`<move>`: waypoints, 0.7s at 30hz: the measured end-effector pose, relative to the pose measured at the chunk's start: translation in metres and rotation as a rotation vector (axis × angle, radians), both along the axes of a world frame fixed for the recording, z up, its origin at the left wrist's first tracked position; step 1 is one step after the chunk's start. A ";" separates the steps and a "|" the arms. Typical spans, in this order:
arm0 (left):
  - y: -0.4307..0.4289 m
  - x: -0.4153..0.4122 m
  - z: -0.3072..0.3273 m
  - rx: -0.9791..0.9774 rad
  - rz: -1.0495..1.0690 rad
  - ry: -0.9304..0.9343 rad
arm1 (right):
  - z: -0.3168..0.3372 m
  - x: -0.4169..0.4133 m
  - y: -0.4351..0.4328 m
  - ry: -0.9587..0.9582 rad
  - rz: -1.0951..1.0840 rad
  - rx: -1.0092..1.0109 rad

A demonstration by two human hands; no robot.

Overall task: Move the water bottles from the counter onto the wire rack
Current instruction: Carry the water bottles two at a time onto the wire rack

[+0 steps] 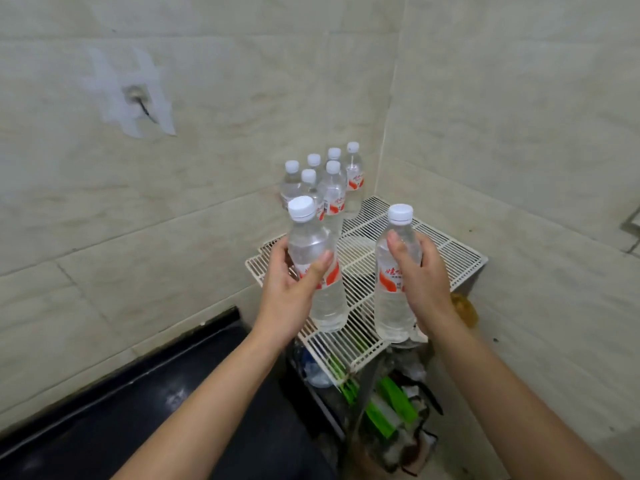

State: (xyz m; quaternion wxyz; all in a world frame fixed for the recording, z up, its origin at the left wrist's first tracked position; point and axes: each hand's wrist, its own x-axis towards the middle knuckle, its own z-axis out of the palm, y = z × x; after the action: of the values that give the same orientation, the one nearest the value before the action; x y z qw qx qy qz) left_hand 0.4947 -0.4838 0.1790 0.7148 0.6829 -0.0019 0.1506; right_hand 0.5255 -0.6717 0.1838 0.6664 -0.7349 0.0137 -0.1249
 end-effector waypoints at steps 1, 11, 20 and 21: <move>-0.007 0.011 0.001 0.031 0.012 0.004 | -0.001 0.014 -0.007 0.000 0.014 0.002; -0.096 0.136 -0.025 0.255 0.194 0.044 | -0.025 0.179 -0.094 -0.059 0.307 -0.063; -0.149 0.224 -0.036 0.378 0.260 0.197 | -0.040 0.298 -0.148 -0.004 0.613 -0.096; -0.149 0.228 -0.037 0.419 0.268 0.221 | -0.040 0.306 -0.149 -0.012 0.623 -0.106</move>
State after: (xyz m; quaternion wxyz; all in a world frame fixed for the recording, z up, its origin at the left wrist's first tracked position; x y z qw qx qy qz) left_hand 0.7230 -0.6330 0.1423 0.5276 0.8223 0.1355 0.1649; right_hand 0.8310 -0.8205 0.1436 0.6335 -0.7367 -0.2224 0.0804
